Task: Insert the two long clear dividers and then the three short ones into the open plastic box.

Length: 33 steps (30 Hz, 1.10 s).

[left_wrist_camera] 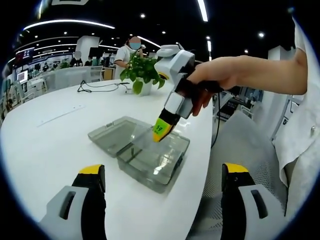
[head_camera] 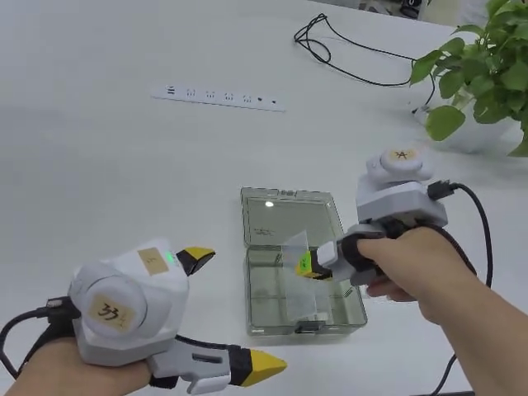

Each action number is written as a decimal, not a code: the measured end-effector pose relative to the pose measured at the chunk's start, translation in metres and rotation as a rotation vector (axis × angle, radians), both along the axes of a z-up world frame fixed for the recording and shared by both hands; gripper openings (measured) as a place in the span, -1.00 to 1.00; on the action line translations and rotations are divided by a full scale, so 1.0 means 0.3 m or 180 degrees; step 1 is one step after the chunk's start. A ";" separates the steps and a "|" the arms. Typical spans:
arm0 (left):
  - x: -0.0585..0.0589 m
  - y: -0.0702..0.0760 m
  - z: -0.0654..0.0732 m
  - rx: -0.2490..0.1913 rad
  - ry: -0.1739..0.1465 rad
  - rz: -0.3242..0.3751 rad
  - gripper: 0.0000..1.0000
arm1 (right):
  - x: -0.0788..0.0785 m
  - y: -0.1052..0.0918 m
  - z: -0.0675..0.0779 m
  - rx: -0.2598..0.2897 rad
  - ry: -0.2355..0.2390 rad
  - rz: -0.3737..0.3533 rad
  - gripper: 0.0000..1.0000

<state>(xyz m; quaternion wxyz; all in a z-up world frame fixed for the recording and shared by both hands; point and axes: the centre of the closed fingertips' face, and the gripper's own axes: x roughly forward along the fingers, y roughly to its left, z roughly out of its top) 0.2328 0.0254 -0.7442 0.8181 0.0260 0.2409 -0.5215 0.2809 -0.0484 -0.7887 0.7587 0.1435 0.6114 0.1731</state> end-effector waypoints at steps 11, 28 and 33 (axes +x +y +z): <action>0.005 -0.002 -0.009 -0.0022 0.0038 0.0007 0.97 | -0.002 -0.009 0.005 0.0022 0.0051 -0.0011 -0.87; 0.018 -0.011 -0.014 -0.0061 0.0079 0.0008 0.96 | -0.024 0.005 -0.032 0.0050 0.0515 0.0049 -0.87; 0.021 -0.009 -0.020 -0.0070 0.0096 0.0020 0.96 | -0.034 0.017 -0.037 0.0041 0.0520 0.0054 -0.87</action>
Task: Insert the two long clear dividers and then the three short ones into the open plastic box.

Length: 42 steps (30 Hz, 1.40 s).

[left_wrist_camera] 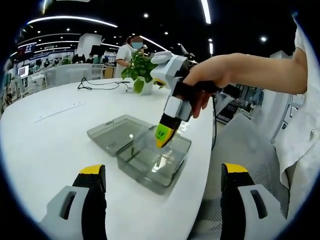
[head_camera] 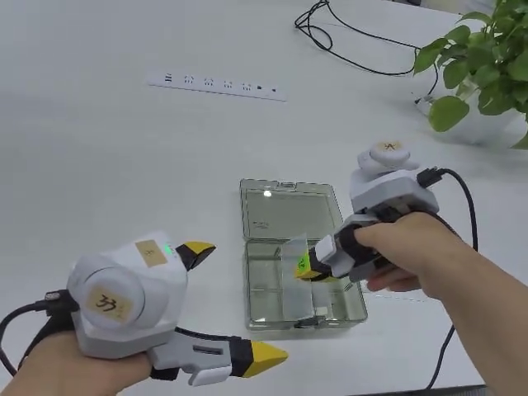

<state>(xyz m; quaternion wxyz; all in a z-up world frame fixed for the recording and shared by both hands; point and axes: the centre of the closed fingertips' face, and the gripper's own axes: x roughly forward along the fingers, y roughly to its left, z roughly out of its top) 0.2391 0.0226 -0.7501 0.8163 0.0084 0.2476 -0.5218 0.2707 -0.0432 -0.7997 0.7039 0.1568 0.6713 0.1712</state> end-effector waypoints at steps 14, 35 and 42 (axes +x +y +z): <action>-0.002 -0.003 -0.015 -0.0009 0.0050 -0.0002 0.95 | 0.003 0.003 0.012 -0.0107 -0.0165 0.0057 -0.87; -0.003 -0.001 -0.022 0.0022 0.0055 -0.0012 0.95 | 0.032 -0.001 0.004 -0.0244 -0.0345 0.0280 -0.87; -0.005 -0.004 -0.022 0.0022 0.0059 -0.0016 0.96 | 0.034 0.003 0.000 -0.0351 -0.0443 0.0413 -0.87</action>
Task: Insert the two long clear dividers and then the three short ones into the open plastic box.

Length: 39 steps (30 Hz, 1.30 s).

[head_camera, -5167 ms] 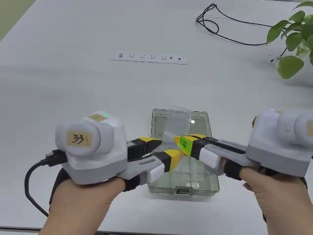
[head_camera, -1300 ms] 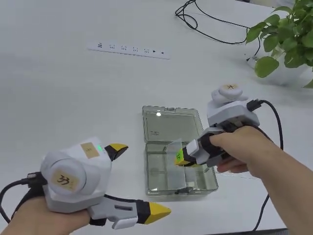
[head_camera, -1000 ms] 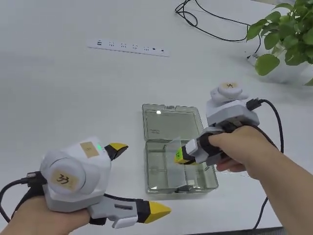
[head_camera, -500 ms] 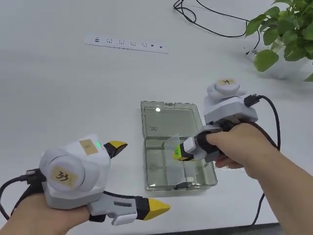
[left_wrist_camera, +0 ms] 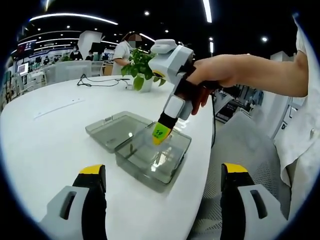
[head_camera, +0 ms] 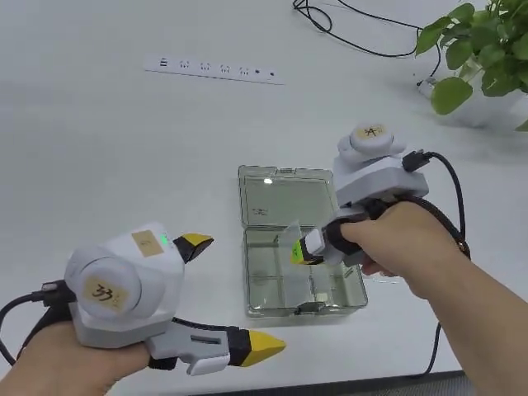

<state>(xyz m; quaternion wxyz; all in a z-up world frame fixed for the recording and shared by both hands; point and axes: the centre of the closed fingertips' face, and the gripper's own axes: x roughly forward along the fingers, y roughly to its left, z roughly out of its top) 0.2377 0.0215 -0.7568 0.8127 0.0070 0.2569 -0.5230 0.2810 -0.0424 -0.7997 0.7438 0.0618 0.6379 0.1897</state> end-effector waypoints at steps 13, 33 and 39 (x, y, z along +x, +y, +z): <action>0.001 0.001 -0.003 0.0029 -0.0011 -0.0013 0.98 | 0.001 0.020 -0.014 -0.0059 -0.0158 0.0228 -0.85; 0.008 0.020 0.017 0.0069 -0.0048 0.0038 0.99 | -0.003 0.049 -0.085 0.0089 -0.0261 0.0253 -0.78; 0.010 0.027 0.027 0.0072 -0.0048 0.0094 0.99 | -0.010 0.052 -0.080 0.0265 -0.0310 0.0234 -0.73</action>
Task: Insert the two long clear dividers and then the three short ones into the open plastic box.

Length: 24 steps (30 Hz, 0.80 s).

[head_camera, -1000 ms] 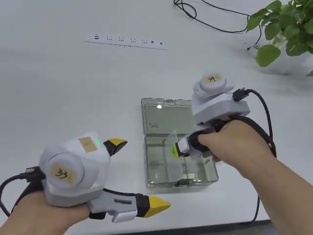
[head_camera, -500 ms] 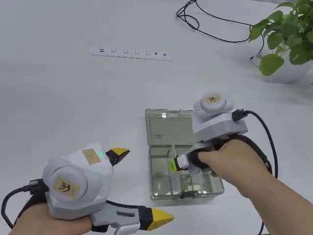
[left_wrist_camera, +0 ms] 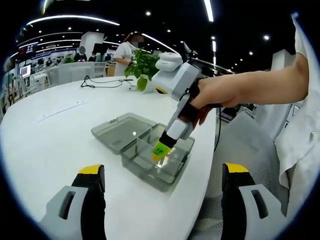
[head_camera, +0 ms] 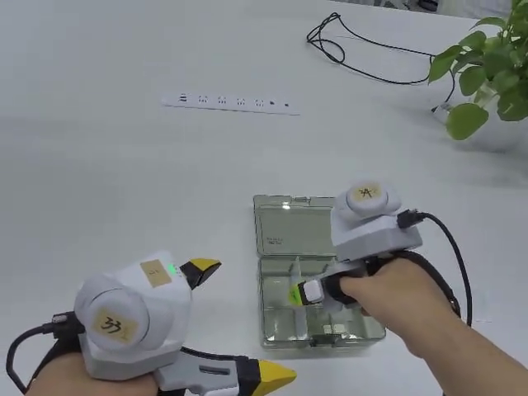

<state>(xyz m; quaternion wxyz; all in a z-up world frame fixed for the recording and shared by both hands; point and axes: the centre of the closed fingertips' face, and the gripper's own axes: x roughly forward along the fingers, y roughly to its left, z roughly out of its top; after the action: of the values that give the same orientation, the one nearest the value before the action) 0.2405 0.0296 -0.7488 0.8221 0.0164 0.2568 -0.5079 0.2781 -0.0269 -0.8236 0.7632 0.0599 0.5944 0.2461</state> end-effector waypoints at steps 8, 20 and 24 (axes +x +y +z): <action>-0.002 0.007 0.014 0.0017 -0.0008 0.0084 0.99 | -0.001 0.010 0.045 0.0324 -0.0060 -0.0128 -0.59; -0.016 0.021 0.059 0.0054 -0.0077 0.0243 0.99 | 0.020 -0.007 0.222 0.0928 -0.0349 -0.0241 -0.44; -0.022 0.029 0.074 0.0086 -0.0091 0.0314 0.98 | 0.020 -0.026 0.284 0.1076 -0.0491 -0.0206 -0.34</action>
<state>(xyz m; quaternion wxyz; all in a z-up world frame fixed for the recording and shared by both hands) 0.2339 0.0382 -0.7267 0.8494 0.0221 0.2523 -0.4629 0.2839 -0.0346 -0.7385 0.7931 0.1873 0.4821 0.3217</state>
